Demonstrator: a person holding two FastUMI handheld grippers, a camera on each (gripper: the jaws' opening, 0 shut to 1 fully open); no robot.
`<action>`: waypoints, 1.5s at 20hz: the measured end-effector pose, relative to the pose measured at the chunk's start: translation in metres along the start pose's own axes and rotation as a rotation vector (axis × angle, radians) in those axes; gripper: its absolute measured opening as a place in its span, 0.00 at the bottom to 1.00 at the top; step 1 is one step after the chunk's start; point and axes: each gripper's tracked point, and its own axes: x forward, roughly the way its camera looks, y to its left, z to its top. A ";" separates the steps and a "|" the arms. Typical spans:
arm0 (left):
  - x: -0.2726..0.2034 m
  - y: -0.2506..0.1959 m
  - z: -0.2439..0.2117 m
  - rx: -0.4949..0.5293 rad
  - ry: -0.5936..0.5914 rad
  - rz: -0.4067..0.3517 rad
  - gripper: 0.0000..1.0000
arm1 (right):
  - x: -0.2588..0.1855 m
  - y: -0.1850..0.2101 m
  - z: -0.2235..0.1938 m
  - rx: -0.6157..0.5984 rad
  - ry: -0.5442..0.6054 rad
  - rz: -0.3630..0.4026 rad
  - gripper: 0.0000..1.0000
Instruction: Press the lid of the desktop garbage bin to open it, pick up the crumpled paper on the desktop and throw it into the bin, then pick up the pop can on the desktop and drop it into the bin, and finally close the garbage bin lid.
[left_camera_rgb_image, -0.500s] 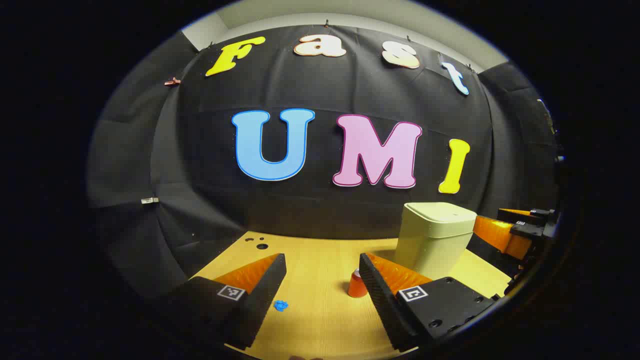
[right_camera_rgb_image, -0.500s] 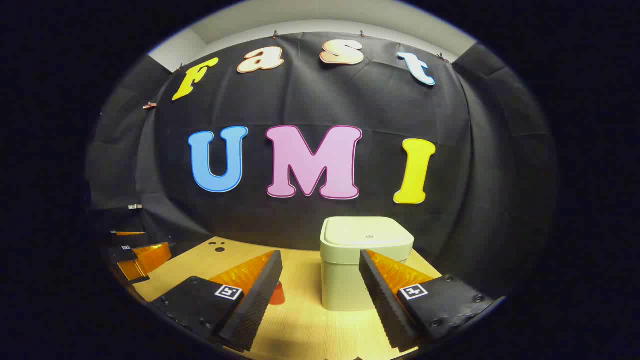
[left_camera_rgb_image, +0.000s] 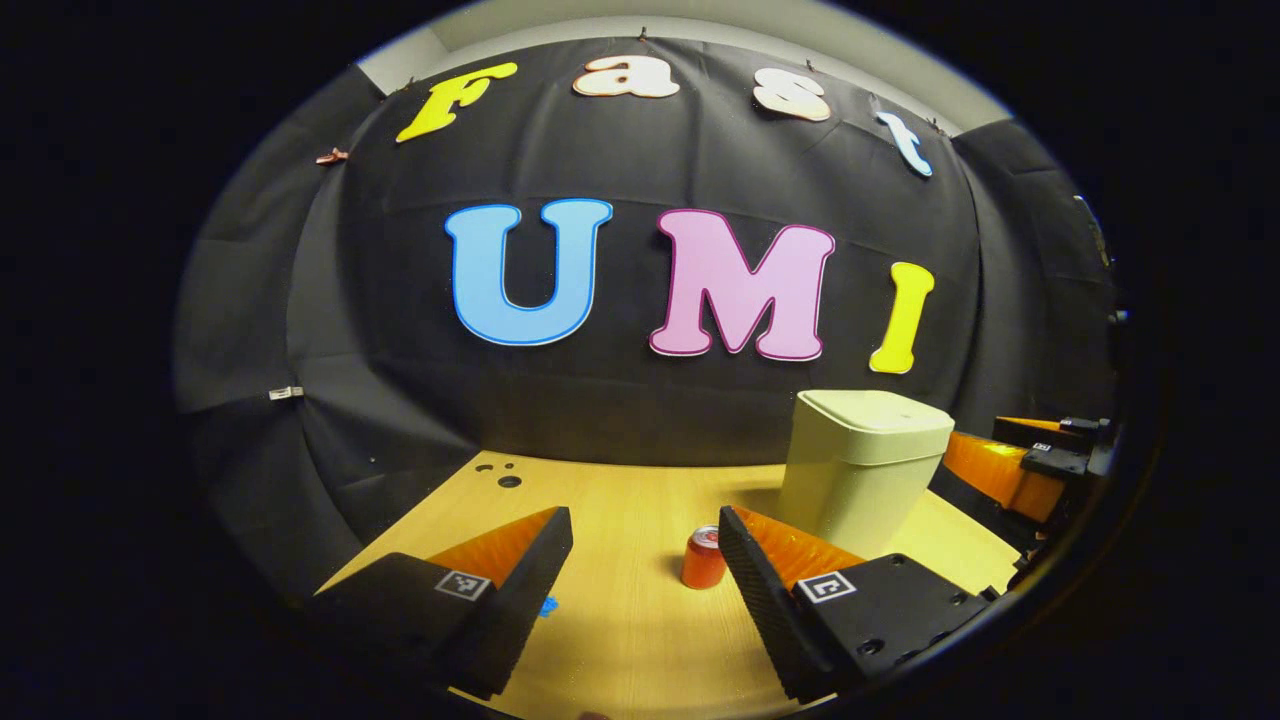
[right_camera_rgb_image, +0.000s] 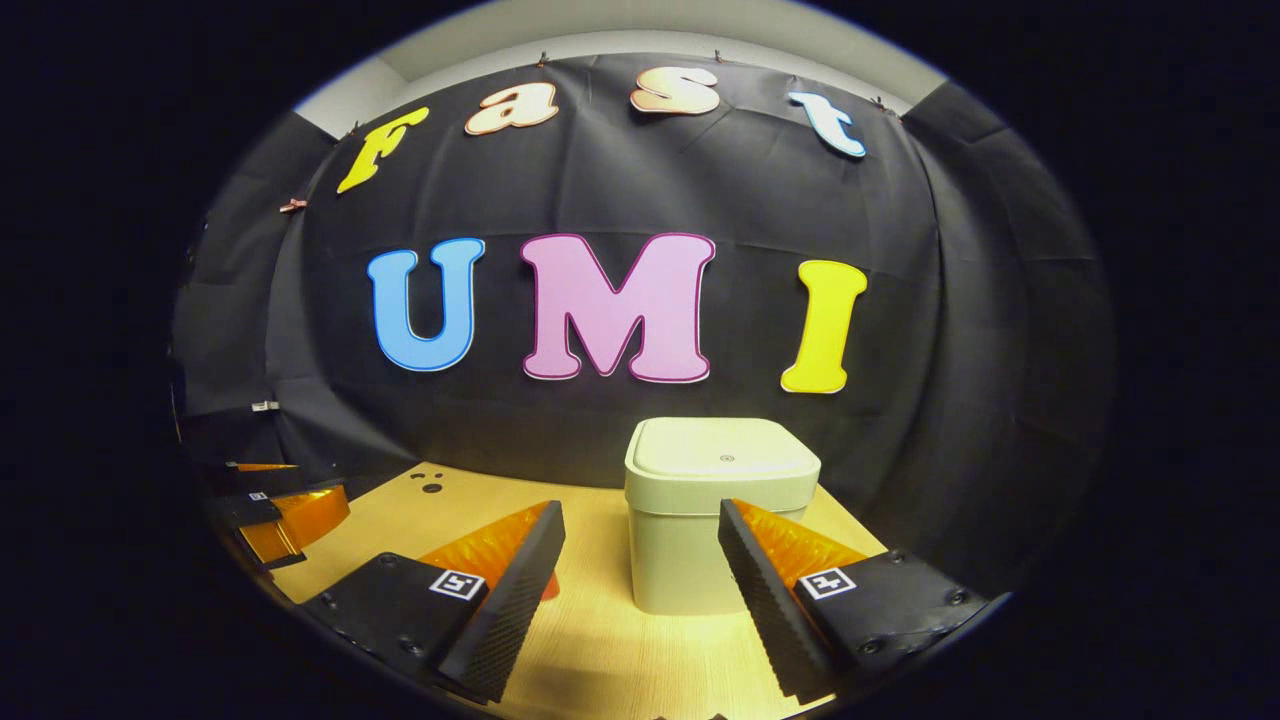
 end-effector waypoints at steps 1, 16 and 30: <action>0.002 -0.002 -0.001 0.007 0.000 0.000 0.95 | 0.001 0.000 0.000 0.000 0.001 0.003 0.98; 0.009 0.010 -0.002 0.000 -0.010 0.041 0.95 | 0.016 0.008 0.000 -0.059 -0.009 0.041 0.83; 0.008 0.017 -0.005 0.040 -0.001 0.072 0.95 | 0.034 0.014 0.001 -0.038 0.058 0.083 0.05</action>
